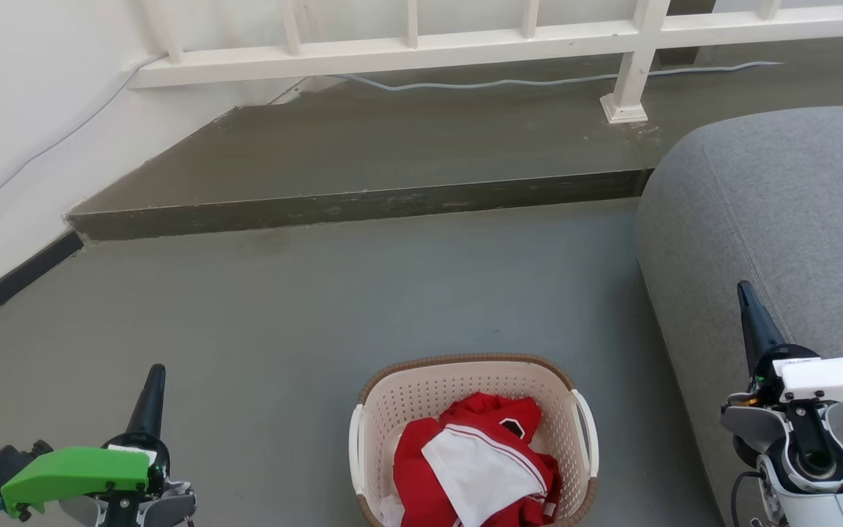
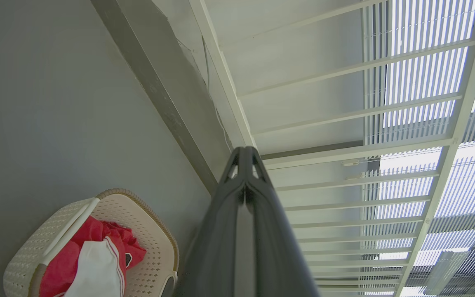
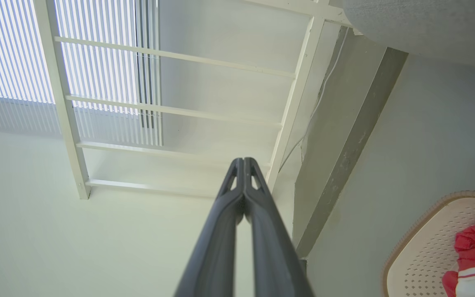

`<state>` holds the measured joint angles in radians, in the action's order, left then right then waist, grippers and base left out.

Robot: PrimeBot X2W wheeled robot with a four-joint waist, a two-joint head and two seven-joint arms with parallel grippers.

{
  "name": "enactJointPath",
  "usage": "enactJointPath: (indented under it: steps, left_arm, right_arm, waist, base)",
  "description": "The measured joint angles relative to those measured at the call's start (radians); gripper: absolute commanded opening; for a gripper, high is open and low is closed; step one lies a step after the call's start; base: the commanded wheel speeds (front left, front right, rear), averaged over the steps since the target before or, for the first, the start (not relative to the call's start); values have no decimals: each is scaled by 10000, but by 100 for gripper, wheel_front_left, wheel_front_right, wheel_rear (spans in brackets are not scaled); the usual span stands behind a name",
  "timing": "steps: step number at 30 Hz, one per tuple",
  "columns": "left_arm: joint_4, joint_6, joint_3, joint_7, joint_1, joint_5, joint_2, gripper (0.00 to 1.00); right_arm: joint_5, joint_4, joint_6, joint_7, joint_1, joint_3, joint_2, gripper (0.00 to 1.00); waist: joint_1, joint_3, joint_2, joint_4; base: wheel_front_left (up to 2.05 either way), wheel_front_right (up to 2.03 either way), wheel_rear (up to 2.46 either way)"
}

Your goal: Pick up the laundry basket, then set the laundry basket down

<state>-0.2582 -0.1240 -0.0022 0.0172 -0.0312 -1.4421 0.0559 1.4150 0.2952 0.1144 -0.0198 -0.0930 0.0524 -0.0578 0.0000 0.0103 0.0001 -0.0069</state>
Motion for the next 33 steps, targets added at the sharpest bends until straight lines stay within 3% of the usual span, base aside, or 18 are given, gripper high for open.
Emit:
enactJointPath:
  steps: [17,33]
  left_arm:
    - [-180,0,301,527,-155,-1904,29,0]
    - [-198,-2,316,525,-253,-1931,29,0]
  right_arm:
    - [2077,-113,15,-558,9,414,-33,0]
    - [2159,-130,29,-573,12,433,-35,0]
  waist:
    - [0,-76,0,68]
    - [0,-76,0,68]
  base:
    - [0,0,0]
    - [0,0,0]
